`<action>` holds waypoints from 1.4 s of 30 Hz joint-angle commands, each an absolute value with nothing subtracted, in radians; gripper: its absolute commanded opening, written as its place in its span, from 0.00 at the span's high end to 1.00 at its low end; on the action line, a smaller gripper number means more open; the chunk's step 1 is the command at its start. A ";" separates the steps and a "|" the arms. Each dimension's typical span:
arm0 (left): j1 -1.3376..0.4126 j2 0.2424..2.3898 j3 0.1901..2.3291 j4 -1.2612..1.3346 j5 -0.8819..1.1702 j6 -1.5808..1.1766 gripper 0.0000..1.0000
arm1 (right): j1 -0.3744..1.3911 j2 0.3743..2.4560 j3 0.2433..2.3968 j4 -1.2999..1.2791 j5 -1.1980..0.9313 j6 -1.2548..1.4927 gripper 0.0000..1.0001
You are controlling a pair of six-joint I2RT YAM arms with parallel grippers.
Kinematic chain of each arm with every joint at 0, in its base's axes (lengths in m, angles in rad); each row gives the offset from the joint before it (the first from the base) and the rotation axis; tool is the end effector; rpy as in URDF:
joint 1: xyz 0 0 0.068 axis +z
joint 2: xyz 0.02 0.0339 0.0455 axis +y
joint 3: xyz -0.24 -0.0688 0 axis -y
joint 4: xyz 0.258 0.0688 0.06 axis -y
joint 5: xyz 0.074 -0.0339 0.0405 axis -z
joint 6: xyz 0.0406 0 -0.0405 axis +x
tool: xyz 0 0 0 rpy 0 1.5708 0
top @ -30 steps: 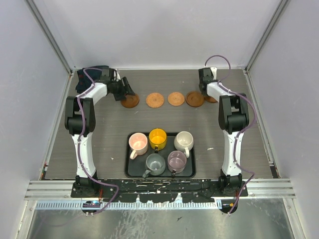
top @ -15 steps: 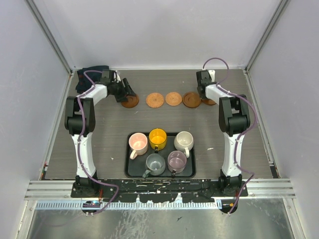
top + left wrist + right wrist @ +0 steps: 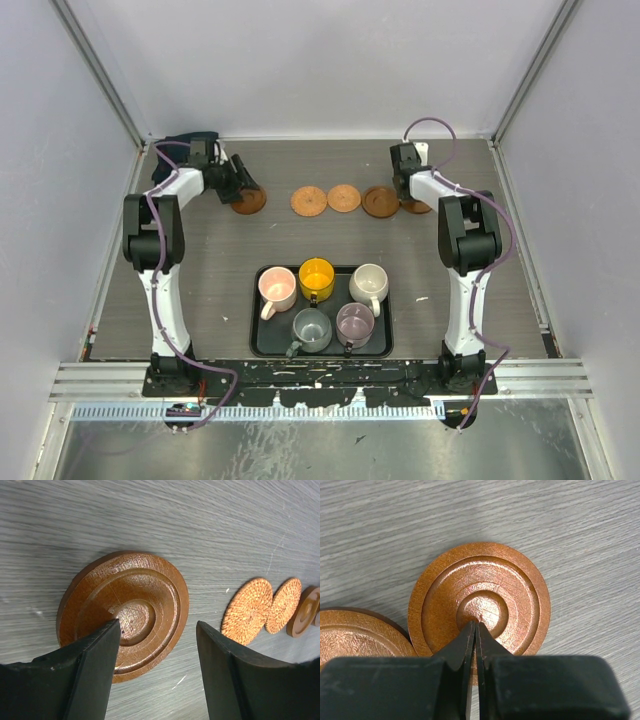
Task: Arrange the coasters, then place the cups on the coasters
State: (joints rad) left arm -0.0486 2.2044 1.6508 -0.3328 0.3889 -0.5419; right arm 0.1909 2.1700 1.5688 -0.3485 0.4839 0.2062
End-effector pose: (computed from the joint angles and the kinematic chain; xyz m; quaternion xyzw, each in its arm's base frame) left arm 0.4823 -0.0389 0.1359 -0.1628 0.9121 -0.2699 0.2620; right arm 0.4612 0.0699 0.1258 0.0803 0.9238 -0.1651 0.3358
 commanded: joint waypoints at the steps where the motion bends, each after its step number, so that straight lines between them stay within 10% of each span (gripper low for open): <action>1: -0.014 2.191 1.688 -0.395 0.331 -0.520 0.36 | 0.219 2.161 1.519 -0.461 0.389 0.243 0.90; 42: -0.301 2.199 1.789 -0.408 0.496 -0.388 0.52 | 0.242 1.867 1.403 -0.393 0.511 0.294 0.87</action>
State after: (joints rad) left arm -0.3119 2.1624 1.7084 -0.3519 0.5011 -0.4366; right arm 0.2367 1.9312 1.4117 -0.4488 0.4793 0.2932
